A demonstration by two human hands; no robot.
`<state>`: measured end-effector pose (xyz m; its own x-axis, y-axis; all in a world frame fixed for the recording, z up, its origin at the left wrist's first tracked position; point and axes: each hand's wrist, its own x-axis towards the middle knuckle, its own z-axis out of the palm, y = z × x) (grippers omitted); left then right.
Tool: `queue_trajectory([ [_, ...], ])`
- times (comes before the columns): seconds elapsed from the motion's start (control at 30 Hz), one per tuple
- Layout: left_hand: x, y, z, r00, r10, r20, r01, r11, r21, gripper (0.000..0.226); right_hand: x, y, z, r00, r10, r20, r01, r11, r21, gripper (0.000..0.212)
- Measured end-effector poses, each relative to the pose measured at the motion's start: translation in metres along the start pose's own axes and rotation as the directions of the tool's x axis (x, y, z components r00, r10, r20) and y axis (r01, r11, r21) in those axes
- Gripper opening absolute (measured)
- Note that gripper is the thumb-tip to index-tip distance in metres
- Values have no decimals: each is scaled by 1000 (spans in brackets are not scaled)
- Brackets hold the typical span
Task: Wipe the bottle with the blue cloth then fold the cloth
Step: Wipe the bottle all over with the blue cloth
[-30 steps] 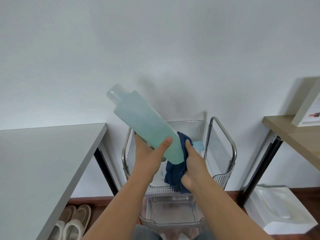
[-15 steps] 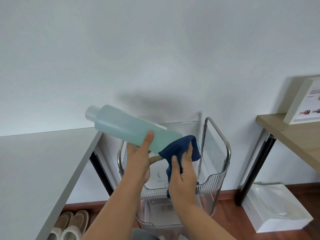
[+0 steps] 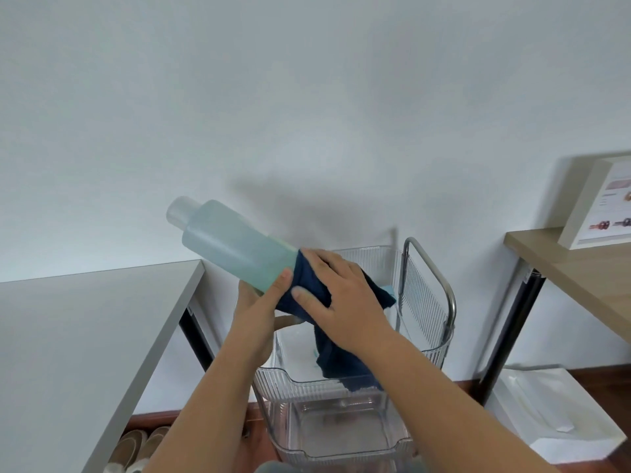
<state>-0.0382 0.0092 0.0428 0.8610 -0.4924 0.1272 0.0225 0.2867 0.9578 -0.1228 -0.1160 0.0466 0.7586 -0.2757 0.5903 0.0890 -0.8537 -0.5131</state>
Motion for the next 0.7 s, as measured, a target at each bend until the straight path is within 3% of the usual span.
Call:
queue_trajectory([
  [0.07,1,1,-5,998,-29,59,30,999,-16,70,8,2,-10,983,67,173,-90,987,129,69],
  [0.13,0,1,-8,996,-46,79,49,998,-31,66,11,1,-16,965,111,239,-165,962,219,78],
  [0.2,1,1,-8,996,-44,78,48,997,-57,65,8,-3,-13,978,90,191,-117,984,136,81],
  [0.3,4,3,-4,998,-26,57,30,997,-69,61,-10,-10,1,997,-73,32,76,991,-113,78],
  [0.4,5,2,1,999,-45,-20,44,998,-48,37,-26,-8,16,961,-255,-109,203,913,-353,57],
  [0.47,4,1,1,999,-34,-30,34,999,-25,25,-29,-5,20,944,-304,-127,244,904,-350,50],
  [0.53,4,2,-2,999,-35,-21,35,999,-6,43,-25,-1,16,950,-299,-89,273,936,-221,51],
  [0.6,3,4,-9,999,-23,39,21,999,35,66,-16,2,8,984,-175,-24,177,980,89,54],
  [0.7,-1,8,-18,987,-19,160,9,998,62,86,1,2,-7,986,-29,162,-61,850,524,49],
])
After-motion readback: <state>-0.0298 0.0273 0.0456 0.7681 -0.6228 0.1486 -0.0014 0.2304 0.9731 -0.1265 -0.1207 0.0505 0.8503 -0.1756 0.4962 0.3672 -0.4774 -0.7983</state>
